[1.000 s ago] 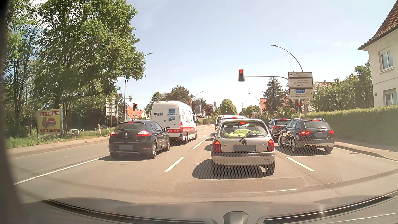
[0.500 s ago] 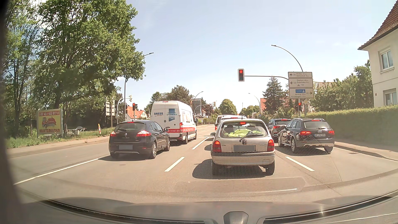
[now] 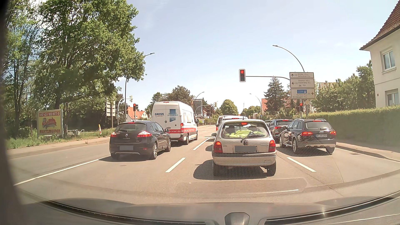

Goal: Follow the waypoints while adhering to traffic rules and regulations

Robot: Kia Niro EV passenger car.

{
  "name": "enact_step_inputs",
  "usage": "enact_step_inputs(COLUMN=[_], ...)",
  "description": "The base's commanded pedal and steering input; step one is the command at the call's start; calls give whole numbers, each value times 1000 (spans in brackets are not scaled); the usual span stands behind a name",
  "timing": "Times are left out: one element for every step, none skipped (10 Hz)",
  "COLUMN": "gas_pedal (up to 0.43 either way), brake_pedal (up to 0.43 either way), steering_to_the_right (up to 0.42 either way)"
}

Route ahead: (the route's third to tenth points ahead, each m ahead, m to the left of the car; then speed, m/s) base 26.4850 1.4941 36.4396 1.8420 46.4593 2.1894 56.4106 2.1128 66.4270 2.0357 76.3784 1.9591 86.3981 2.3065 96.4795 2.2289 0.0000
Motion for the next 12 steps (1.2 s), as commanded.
enact_step_inputs(gas_pedal=[0, 0, 0, 0, 0, 0, 0, 0, 0, 0, 0, 0], brake_pedal=[6, 6, 6, 6, 6, 6, 6, 6, 6, 6, 6, 6], steering_to_the_right=[21, 21, 21, 21, 21, 21, 21, 21, 21, 21, 21, 21])
